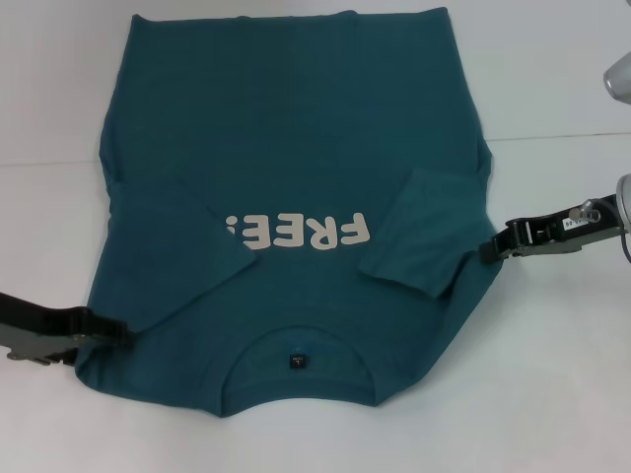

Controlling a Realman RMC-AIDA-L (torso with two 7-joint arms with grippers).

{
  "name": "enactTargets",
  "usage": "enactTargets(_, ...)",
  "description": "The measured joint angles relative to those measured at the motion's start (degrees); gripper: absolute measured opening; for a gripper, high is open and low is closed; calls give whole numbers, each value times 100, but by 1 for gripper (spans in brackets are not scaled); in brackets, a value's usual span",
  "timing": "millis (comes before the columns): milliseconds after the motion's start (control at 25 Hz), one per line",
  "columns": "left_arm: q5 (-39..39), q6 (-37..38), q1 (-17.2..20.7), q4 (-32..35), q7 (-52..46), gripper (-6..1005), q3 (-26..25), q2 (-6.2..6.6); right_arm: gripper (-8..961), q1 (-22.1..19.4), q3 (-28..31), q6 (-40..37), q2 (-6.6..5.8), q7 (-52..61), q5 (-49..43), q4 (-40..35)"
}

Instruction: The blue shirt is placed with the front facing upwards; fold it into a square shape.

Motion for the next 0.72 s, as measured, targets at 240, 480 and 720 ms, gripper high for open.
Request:
enactTargets(240,12,-41,-40,-28,-9,798,5,7,51,0,4,14,1,-14,0,0)
enactTargets(480,33,-73,-44,-30,-11,559,3,21,50,0,50,24,-4,-21,0,0)
enactTargets(720,53,-78,-52,-23,6,296,4,24,50,4,53,18,-14,-24,0,0)
